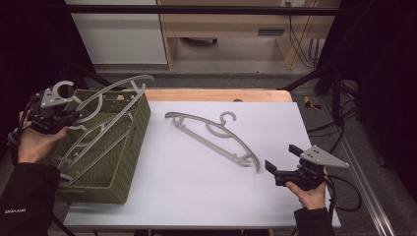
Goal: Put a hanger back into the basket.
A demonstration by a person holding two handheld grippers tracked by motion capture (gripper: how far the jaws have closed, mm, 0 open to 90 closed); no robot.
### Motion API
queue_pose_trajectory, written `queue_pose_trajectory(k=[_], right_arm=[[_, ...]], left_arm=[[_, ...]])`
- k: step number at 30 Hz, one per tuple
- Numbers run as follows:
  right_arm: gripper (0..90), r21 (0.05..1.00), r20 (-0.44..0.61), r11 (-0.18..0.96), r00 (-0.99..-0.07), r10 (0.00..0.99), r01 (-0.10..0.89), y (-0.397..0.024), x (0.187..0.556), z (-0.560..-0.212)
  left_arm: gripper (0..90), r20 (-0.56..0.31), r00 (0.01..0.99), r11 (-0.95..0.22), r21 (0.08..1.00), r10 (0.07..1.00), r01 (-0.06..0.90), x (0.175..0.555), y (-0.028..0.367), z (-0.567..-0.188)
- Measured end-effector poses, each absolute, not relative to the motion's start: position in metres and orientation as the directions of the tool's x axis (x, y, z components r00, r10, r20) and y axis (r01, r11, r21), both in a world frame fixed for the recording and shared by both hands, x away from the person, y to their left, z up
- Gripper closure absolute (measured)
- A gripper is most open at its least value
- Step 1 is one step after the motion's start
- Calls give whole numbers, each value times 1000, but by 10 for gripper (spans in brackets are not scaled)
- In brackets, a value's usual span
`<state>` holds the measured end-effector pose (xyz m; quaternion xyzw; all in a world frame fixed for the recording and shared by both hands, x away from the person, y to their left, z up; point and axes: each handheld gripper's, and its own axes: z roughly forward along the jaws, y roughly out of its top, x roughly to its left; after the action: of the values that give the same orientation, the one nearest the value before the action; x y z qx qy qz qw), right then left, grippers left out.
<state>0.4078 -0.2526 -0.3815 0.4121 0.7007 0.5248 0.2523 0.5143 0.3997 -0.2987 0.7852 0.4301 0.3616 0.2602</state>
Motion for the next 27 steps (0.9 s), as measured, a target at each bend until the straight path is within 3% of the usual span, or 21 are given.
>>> queue_pose_trajectory(k=[27], right_arm=[[3, 934, 73, 129, -531, 844, 334, -248, 413, -388]], left_arm=[[823, 319, 356, -473, 688, 878, 550, 523, 433, -331]])
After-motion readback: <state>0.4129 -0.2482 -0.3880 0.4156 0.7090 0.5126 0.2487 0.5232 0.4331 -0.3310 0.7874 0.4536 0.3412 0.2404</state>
